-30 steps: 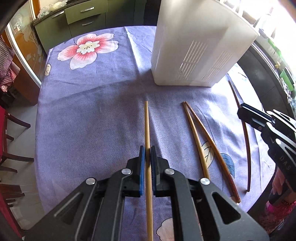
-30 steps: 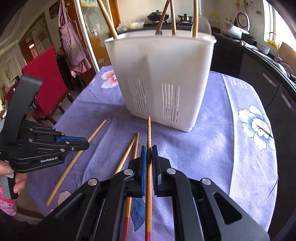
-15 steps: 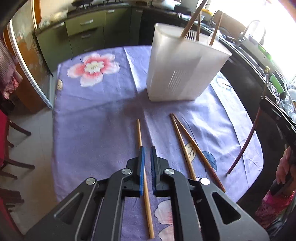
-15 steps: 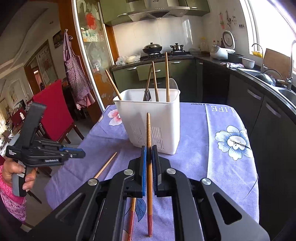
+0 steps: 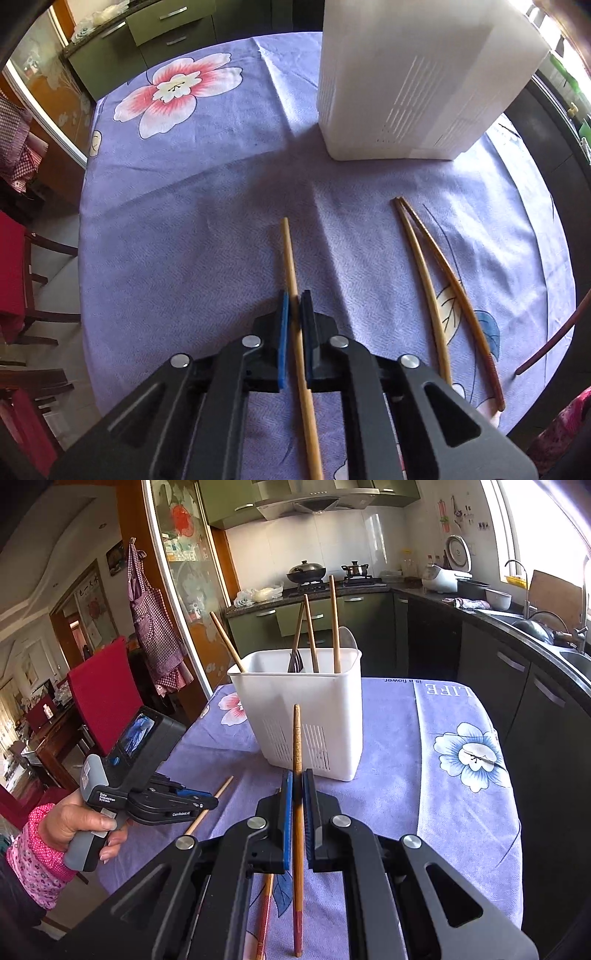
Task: Organize utensils
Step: 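Carry the chopstick in the left tool to the holder while the right tool carries its chopstick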
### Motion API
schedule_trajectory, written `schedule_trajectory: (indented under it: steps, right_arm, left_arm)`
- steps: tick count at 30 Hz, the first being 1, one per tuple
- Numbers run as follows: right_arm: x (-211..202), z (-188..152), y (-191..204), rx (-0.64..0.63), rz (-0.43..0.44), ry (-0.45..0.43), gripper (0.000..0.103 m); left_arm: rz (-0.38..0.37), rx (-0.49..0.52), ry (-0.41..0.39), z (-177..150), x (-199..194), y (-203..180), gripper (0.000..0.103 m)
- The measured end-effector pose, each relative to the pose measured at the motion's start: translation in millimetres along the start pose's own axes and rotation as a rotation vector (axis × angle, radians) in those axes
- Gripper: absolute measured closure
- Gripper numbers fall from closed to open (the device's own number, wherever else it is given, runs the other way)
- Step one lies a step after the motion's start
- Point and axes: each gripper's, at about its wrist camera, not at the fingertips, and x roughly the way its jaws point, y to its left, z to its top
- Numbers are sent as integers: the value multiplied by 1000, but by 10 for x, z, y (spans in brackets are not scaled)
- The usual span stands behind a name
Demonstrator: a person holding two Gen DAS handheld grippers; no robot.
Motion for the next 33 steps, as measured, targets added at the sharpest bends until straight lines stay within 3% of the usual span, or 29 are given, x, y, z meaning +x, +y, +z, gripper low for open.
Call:
schedule_trajectory:
  steps: [5,19,33]
  right_arm:
    - [-32,10,-22,5,-1,-11,97]
    - [-219,33,-6,8,2,-50,96]
    - [-354,70,47,-13,6,-77,97]
  left_arm:
    - [-19,-4,-65,-34,-232,9,98]
    - [-63,55,-336,-380,-1553,-41,98]
    - [-82,109,-413,-443,-1853,-210,98]
